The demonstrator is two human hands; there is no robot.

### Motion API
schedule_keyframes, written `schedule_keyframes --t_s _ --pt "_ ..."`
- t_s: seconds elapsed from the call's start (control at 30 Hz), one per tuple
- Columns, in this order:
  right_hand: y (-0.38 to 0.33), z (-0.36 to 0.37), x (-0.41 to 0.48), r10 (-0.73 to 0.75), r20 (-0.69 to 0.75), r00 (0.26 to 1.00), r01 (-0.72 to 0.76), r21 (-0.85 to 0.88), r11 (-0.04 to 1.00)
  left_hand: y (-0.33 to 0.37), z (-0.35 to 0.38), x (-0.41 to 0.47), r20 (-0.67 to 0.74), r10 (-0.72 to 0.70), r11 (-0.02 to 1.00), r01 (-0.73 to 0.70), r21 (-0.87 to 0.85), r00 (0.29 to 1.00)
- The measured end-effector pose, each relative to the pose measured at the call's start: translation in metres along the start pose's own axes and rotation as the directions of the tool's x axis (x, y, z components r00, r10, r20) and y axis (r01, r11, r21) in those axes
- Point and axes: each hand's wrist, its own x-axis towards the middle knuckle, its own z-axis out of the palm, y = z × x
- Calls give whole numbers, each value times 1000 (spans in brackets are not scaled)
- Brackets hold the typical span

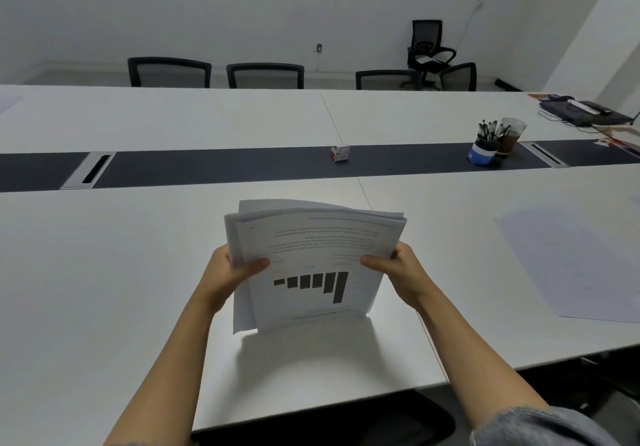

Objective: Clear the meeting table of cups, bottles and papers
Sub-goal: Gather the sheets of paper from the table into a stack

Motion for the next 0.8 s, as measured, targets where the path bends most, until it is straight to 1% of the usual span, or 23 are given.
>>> schedule_keyframes --t_s 0.07,0.17,0.27,0.4,0.53,0.7,0.8 --pt "-3 0 2 -16 -27 999 16 -1 1000 1 -3 3 -1 27 999 -27 -34 1000" --pt "-7 3 4 -27 -6 1000 27 -3 1000 2 4 5 55 30 998 -27 -62 998" --pt "-6 7 6 -35 -46 998 36 13 999 -5 12 4 -18 17 996 -19 -88 1000" --pt "-1 13 4 -35 -66 997 38 37 999 -16 21 -1 11 -27 991 28 -134 1000" --pt "-6 18 4 -7 -91 996 12 59 998 -23 18 3 -36 -29 983 22 -183 999" --pt "8 28 -2 62 -147 987 -51 71 996 -41 23 2 -59 -101 974 87 -208 993" --pt "5 26 -5 74 -215 974 -58 78 995 -41 29 8 -65 -98 978 84 -191 993"
